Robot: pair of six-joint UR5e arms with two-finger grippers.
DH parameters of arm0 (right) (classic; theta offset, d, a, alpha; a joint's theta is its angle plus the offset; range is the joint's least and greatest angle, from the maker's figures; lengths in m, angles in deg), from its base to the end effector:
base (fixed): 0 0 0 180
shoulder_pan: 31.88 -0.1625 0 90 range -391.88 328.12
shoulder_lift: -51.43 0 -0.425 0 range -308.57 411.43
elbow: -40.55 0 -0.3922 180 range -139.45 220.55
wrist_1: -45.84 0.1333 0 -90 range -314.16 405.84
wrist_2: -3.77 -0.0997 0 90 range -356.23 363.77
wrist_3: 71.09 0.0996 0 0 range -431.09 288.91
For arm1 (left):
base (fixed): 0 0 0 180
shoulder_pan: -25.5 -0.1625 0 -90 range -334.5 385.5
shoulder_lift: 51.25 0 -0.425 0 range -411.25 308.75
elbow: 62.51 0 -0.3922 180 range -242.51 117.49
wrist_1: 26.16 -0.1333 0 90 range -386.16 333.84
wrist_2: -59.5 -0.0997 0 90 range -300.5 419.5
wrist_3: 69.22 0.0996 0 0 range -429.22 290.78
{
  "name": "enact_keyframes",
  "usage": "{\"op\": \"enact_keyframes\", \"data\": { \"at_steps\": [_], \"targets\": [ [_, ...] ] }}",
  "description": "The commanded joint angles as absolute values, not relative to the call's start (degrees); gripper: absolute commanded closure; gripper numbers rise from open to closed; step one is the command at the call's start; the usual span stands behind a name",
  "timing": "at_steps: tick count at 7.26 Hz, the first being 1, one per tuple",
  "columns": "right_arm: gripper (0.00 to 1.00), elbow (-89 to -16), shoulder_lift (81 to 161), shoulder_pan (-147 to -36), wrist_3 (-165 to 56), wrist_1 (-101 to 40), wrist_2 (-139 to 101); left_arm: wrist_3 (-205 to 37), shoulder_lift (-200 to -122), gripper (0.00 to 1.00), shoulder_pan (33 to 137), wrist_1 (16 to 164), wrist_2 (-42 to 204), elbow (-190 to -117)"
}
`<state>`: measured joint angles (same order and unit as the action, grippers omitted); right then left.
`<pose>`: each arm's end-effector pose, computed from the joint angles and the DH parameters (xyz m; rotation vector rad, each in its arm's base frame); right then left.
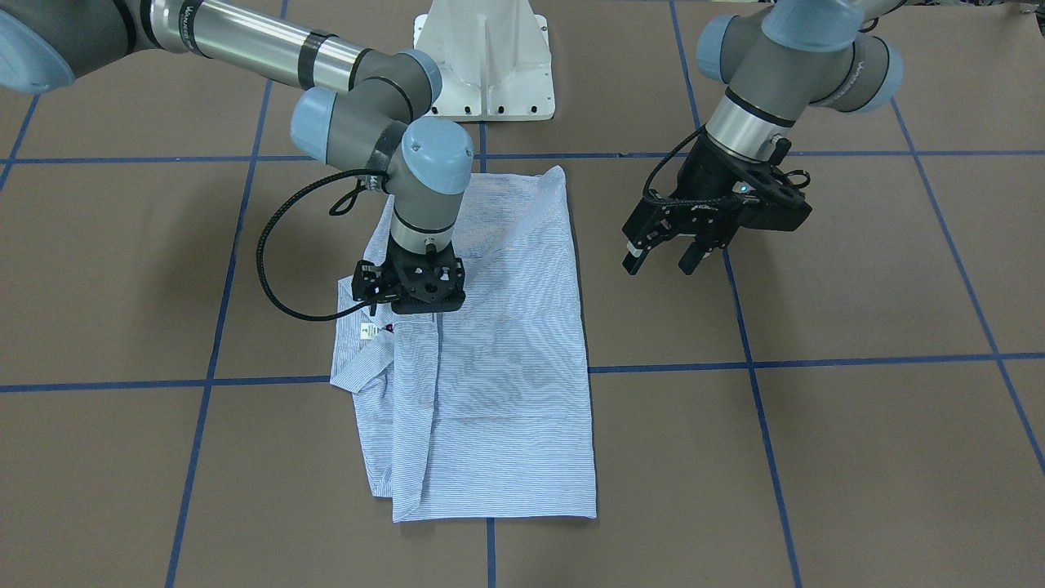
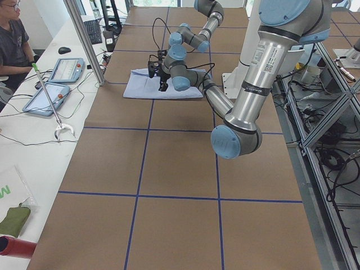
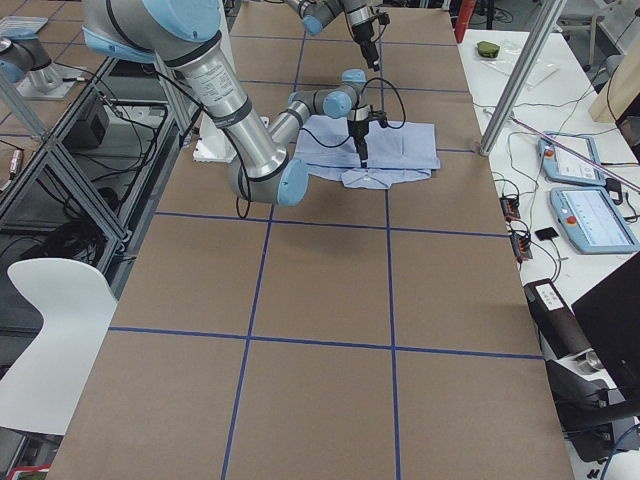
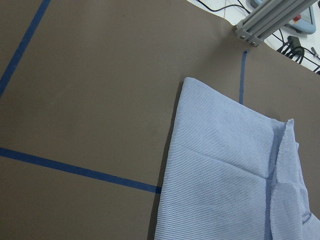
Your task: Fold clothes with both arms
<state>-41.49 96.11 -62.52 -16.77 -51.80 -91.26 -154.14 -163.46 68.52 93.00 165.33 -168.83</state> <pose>-0.5815 -0.4893 0.2601 0.2118 -0.4811 -0.1087 0.3618 -0.4828 0.2558 0.2579 1.1793 -0.4176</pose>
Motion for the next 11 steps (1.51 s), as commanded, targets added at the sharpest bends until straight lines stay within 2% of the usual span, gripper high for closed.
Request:
{"op": "enact_keyframes", "data": {
  "at_steps": [1, 3, 6, 11],
  "targets": [
    [0.0, -44.25, 99.92, -63.78, -18.97, -52.33, -91.33, -155.26, -163.83, 0.0, 67.69, 93.02, 165.32, -168.94],
    [0.0, -49.69, 106.32, -65.79, -22.91, -52.42, -91.42, -155.97, -164.01, 0.0, 67.08, 93.02, 165.23, -169.03],
    [0.0, -56.73, 111.8, -67.64, -27.41, -52.42, -92.03, -156.85, -164.18, 0.0, 66.81, 93.02, 165.23, -169.56],
    [0.0, -58.51, 104.96, -59.25, -25.92, -51.45, -90.72, -156.85, -164.01, 0.0, 66.64, 93.02, 165.32, -168.95]
  ]
}}
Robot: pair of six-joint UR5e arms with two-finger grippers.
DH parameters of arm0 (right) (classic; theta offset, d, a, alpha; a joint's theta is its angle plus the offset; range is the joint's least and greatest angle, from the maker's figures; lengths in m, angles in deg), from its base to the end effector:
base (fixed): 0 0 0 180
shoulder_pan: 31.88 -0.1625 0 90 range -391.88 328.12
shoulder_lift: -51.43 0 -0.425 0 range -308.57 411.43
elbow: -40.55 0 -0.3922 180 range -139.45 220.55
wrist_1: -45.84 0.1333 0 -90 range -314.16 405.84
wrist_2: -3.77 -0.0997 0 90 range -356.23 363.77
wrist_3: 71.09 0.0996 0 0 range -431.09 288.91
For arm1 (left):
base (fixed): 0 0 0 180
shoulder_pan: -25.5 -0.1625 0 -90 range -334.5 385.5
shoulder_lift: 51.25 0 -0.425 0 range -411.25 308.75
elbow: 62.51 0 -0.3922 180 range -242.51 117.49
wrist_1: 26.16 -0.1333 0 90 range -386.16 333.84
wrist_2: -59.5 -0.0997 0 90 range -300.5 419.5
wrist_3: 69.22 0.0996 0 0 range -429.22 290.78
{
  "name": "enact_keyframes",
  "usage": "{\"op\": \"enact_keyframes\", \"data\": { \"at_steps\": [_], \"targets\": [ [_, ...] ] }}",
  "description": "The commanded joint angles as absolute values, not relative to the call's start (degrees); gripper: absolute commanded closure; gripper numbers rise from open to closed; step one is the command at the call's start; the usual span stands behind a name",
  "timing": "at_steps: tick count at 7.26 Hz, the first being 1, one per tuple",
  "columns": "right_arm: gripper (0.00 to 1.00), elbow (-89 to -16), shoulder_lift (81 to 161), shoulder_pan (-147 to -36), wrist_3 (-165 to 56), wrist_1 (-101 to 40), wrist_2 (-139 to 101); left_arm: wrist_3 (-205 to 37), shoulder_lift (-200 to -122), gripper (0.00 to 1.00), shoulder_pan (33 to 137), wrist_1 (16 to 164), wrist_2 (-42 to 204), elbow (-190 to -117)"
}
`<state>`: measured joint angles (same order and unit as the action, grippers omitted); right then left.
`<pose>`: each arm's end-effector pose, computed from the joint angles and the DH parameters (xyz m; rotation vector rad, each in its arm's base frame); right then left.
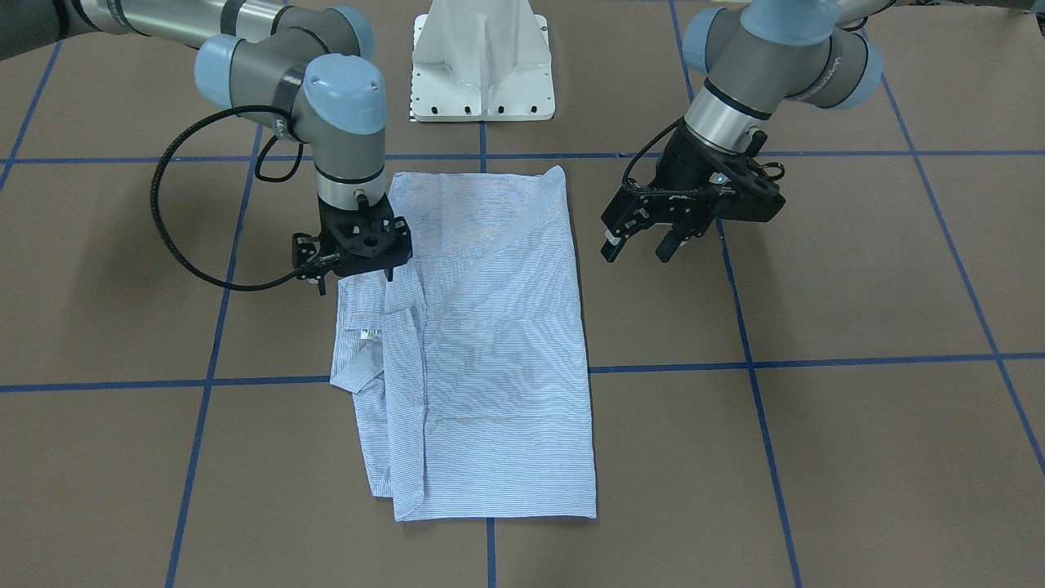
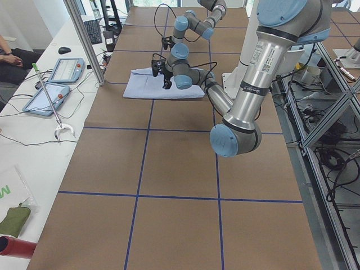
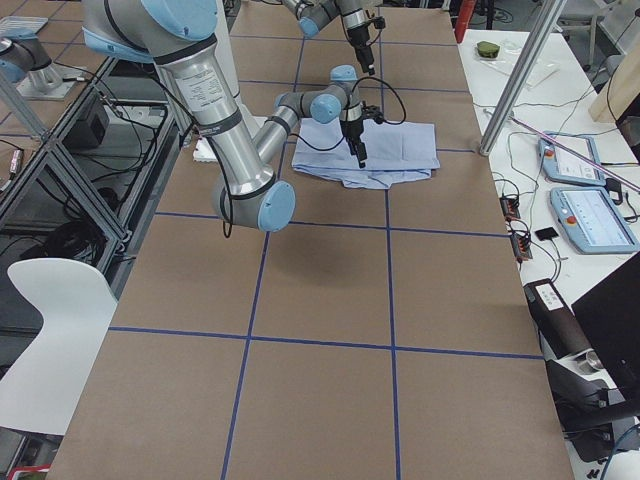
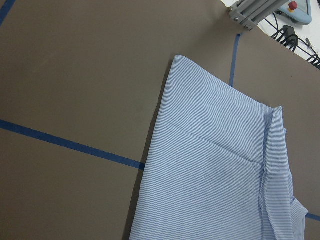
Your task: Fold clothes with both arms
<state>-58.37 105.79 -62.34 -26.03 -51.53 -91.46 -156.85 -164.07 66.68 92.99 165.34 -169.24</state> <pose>-0.5115 -0.4449 0.2515 0.3280 -0.5689 -0.2732 0.3762 -0.4701 0.2464 0.2183 1.2050 -0.4259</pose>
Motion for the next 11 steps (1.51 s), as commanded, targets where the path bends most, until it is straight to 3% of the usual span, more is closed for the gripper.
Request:
{"op": "enact_keyframes", "data": {
  "at_steps": [1, 8, 11],
  "targets": [
    [0.0, -57.9, 104.87, -57.73, -26.0, -51.54, -88.45, -156.85, -164.01, 0.0, 66.38, 93.11, 165.32, -168.86],
    [0.0, -53.15, 105.39, -57.28, -26.97, -51.63, -88.08, -156.94, -164.1, 0.0, 65.76, 93.11, 165.32, -168.68],
    [0.0, -53.15, 106.0, -62.09, -28.37, -52.06, -89.48, -156.85, -164.27, 0.0, 65.67, 93.11, 165.32, -169.03]
  ]
}}
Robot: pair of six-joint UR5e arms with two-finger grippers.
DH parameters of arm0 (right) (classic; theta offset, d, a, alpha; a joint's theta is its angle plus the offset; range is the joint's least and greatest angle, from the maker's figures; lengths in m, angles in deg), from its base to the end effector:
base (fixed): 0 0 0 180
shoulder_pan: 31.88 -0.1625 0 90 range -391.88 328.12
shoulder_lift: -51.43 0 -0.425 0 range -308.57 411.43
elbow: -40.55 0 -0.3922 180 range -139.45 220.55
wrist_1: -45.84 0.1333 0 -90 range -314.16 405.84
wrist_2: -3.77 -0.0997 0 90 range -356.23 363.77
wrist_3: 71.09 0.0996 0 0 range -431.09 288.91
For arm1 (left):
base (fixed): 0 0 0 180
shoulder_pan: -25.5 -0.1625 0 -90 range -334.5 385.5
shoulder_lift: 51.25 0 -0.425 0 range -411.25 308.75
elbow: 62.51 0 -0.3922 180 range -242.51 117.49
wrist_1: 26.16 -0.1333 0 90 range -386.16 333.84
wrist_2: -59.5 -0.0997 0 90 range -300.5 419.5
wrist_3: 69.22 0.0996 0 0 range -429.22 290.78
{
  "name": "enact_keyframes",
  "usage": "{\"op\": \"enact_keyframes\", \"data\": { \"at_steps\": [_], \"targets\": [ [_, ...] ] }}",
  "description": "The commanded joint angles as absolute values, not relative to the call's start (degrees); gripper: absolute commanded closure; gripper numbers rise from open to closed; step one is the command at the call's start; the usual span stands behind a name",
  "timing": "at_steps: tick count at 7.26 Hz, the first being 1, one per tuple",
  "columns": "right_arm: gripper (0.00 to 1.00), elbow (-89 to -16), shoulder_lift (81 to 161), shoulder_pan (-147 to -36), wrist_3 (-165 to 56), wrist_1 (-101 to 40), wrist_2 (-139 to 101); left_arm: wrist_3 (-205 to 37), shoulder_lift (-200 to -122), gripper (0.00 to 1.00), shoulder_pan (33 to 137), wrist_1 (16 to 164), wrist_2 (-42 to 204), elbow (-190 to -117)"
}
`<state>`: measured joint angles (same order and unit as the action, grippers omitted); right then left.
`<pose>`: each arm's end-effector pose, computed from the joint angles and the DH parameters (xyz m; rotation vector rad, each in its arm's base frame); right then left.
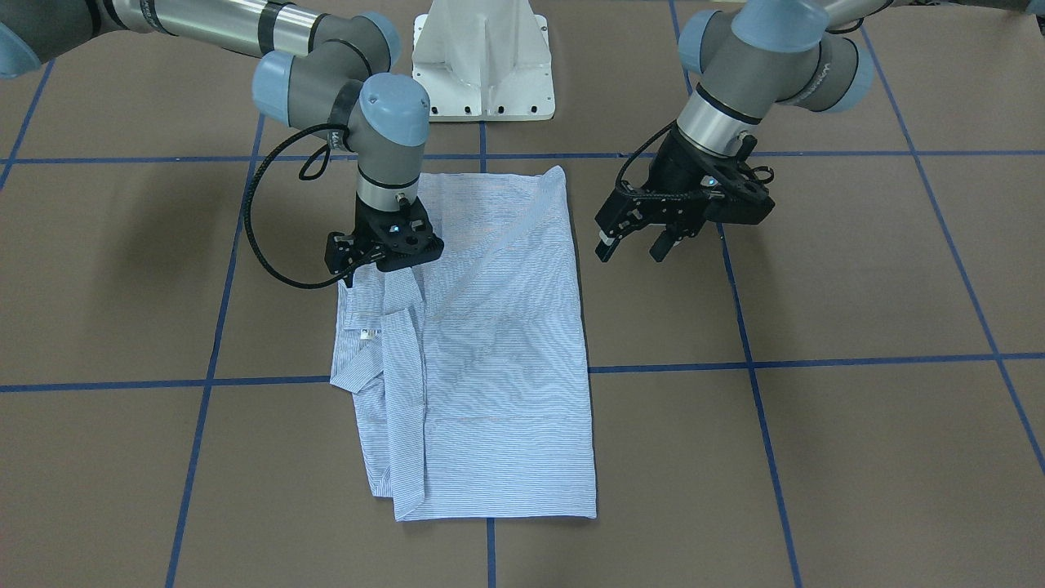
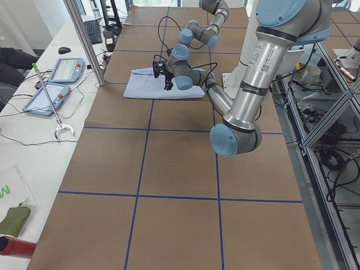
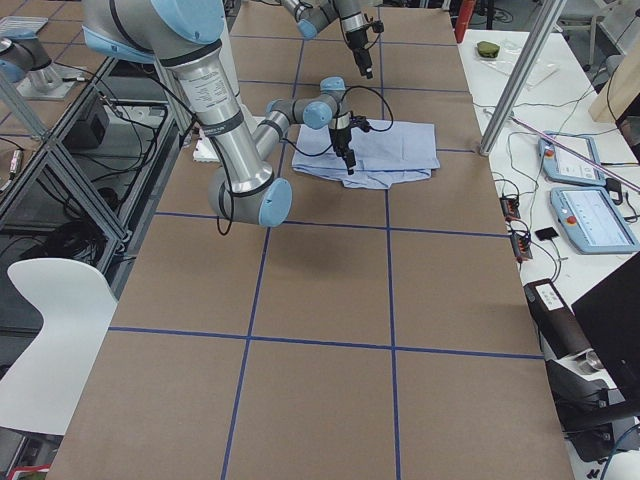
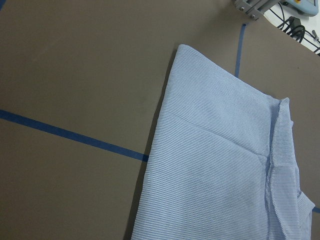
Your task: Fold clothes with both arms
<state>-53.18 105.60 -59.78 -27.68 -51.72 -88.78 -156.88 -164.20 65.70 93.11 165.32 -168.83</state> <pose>-0.5481 -0.4360 0.2888 0.3049 -0.4730 -0.3300 0.3860 -0.4651 0.2479 0.2067 1.2036 -0.4124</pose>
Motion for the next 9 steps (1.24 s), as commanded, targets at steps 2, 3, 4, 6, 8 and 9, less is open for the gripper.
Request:
{"op": "enact_keyframes", "data": {
  "at_steps": [2, 3, 4, 6, 8, 9],
  "targets": [
    [0.0, -52.79, 109.15, -64.56, -31.27, -51.72, -89.74, -157.03, -165.85, 0.0, 65.67, 92.5, 165.41, -168.94],
    [0.0, -52.71, 110.3, -65.53, -31.54, -51.72, -89.75, -157.9, -165.94, 0.0, 65.41, 92.49, 165.41, -169.29],
    [0.0, -52.44, 110.4, -66.93, -32.67, -51.72, -90.62, -158.08, -166.47, 0.0, 65.41, 92.41, 165.32, -169.64],
    [0.0, -53.14, 109.62, -70.27, -33.12, -51.54, -94.56, -158.08, -166.47, 0.0, 65.41, 92.4, 165.32, -169.56],
    [0.0, -55.68, 109.26, -72.13, -32.69, -48.32, -98.16, -157.99, -166.21, 0.0, 65.32, 92.49, 165.32, -169.21],
    [0.0, -57.7, 109.44, -72.48, -32.16, -47.33, -102.45, -157.82, -165.68, 0.0, 65.15, 92.41, 165.32, -169.56]
  ]
}}
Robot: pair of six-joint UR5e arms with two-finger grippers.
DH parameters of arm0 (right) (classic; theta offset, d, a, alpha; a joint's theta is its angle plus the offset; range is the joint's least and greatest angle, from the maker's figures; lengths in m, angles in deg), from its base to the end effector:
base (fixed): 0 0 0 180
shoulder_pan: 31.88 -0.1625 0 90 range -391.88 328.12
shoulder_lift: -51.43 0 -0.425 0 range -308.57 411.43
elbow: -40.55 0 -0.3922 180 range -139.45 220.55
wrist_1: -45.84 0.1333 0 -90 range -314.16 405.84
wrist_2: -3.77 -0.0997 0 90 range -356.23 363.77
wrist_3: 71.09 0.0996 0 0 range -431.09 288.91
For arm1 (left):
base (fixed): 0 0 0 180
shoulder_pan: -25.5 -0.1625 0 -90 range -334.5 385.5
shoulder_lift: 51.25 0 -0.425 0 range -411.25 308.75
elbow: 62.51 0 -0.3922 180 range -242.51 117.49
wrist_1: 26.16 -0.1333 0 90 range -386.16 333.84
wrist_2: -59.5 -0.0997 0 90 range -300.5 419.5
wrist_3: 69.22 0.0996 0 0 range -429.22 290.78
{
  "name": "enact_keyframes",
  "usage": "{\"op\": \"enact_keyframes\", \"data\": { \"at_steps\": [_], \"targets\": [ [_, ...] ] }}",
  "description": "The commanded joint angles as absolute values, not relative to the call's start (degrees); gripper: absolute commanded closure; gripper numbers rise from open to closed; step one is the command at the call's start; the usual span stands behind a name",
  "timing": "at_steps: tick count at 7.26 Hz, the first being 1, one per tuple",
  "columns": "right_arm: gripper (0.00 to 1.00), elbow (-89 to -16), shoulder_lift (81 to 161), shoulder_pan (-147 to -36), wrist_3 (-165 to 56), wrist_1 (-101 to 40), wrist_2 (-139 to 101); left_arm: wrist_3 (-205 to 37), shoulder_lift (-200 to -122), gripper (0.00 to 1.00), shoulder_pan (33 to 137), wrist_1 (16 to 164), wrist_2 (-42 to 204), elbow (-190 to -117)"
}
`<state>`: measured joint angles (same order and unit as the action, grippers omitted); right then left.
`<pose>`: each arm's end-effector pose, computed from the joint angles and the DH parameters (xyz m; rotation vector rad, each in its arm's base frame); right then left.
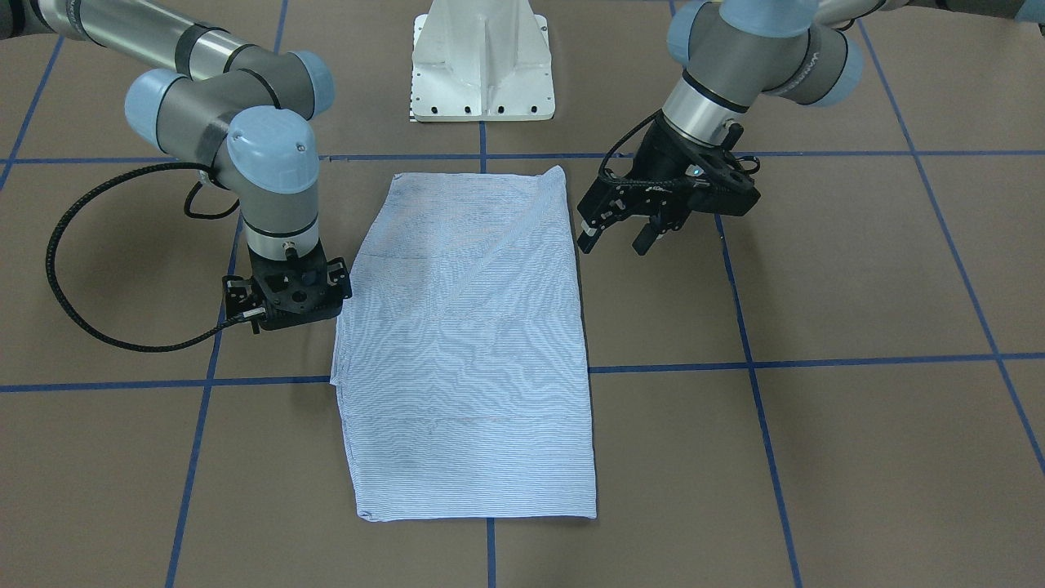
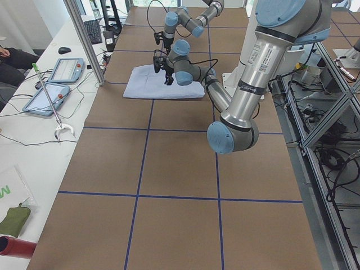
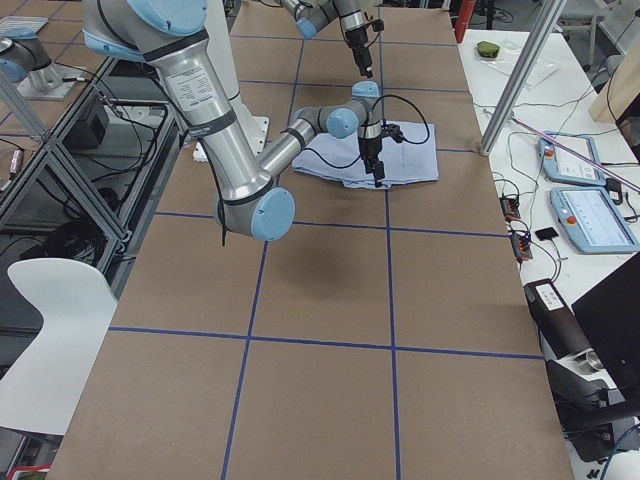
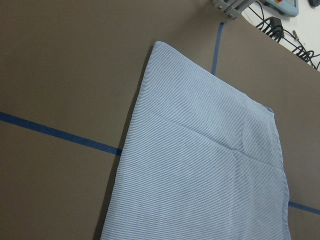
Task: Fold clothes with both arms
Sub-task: 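Move left gripper to the near shirt edge while right moves to side edge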
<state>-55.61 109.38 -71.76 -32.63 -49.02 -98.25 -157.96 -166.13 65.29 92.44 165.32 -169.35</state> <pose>-0.4424 -0.5163 0.3067 0.2735 -0.5523 -0.2581 0.3895 -0.4626 0.2254 0.2037 1.2347 -0.4141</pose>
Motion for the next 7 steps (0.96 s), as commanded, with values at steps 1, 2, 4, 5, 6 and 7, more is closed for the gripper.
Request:
{"op": "enact_keyframes", "data": {
  "at_steps": [1, 2, 4, 5, 6, 7],
  "targets": [
    [0.0, -61.89, 111.18, -72.57, -29.98, -47.32, -104.67, -157.99, -165.68, 0.0, 63.58, 92.4, 165.23, -170.08],
    [0.0, -66.11, 113.37, -72.66, -27.09, -47.76, -108.52, -158.17, -165.07, 0.0, 60.86, 91.62, 165.15, -170.61],
    [0.0, -68.96, 116.45, -72.48, -18.75, -47.15, -108.47, -161.32, -163.4, 0.0, 55.07, 87.15, 164.27, -174.38],
    [0.0, -71.49, 118.73, -71.88, -17.4, -46.54, -108.73, -164.03, -162.61, 0.0, 50.34, 86.87, 160.0, -174.83],
    [0.0, -74.12, 120.75, -71.69, -16.87, -46.53, -109.08, -165.36, -162.34, 0.0, 46.37, 85.74, 155.35, -174.75],
    [0.0, -75.54, 122.08, -71.26, -14.95, -46.53, -109.26, -167.12, -162.6, 0.0, 43.72, 81.72, 153.04, -174.31]
  ]
}}
